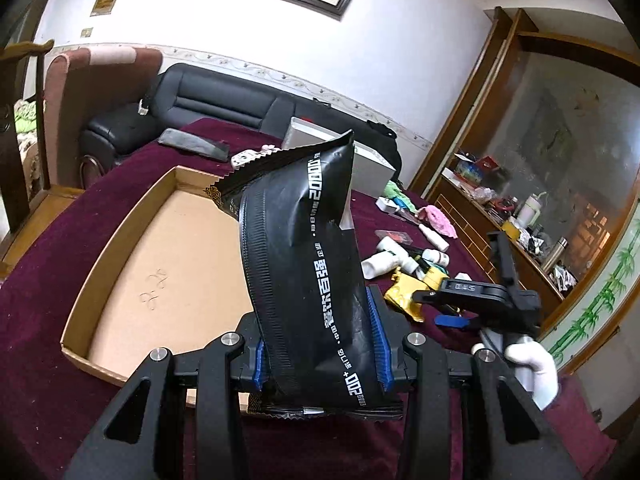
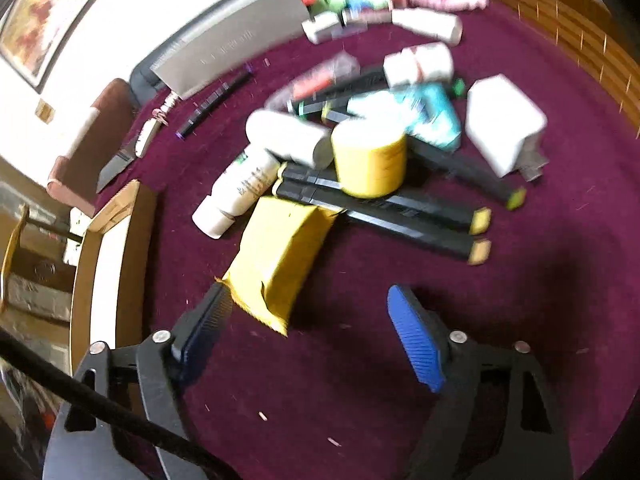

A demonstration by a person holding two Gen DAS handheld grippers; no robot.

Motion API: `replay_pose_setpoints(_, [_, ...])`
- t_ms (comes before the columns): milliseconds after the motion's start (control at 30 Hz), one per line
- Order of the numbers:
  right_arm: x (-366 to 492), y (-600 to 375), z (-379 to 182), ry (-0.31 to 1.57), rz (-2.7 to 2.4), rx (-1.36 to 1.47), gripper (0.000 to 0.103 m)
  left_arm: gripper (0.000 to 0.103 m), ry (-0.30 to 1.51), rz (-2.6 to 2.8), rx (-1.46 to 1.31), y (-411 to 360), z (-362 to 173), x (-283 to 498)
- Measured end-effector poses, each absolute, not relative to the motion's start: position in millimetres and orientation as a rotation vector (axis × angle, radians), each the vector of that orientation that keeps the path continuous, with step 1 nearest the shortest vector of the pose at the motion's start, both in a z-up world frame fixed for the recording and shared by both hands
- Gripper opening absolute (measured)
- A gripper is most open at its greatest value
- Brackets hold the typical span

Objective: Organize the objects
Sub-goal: 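Lift the black snack bag with the left gripper toward the cardboard tray, then carry the black bag over the tray while the right gripper grasps the yellow pack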

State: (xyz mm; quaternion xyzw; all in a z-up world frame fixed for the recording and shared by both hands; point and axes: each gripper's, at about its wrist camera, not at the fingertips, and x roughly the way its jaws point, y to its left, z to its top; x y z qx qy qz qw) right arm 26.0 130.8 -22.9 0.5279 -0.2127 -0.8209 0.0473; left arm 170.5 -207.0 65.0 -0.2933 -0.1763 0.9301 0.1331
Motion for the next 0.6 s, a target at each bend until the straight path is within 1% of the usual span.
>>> replay_pose_setpoints(100, [21, 115, -15, -0.576, -2.595, 1.573, 0.078, 0.036, -0.521, 2.700, -0.874, -211, 60, 166])
replay_pose_setpoints(200, [13, 104, -21, -0.554, -2.596, 1.635, 0.078, 0.036, -0.529, 2.697, -0.889, -209, 55, 161])
replay_pose_setpoints(333, [8, 91, -23, -0.454, -2.674, 1.648, 0.078, 0.036, -0.528, 2.688, -0.915, -202, 50, 161])
replay_pose_setpoints(367, [7, 90, -22, -0.427, -2.687, 1.653, 0.077, 0.036, -0.521, 2.688, -0.920, -198, 49, 162])
replay_pose_setpoints(433, [2, 87, -23, -0.347, -2.734, 1.653, 0.067, 0.036, -0.509, 2.689, -0.925, -195, 49, 165])
replay_pose_setpoints(467, [3, 87, -22, -0.330, -2.743, 1.640, 0.059, 0.036, -0.503, 2.689, -0.928, -193, 50, 166])
replay_pose_setpoints(500, [6, 89, -21, -0.341, -2.742, 1.616, 0.049, 0.036, -0.496, 2.689, -0.931, -191, 51, 166])
replay_pose_setpoints(600, [12, 97, -19, -0.421, -2.669, 1.558, 0.037, 0.036, -0.477, 2.698, -0.935, -187, 53, 169])
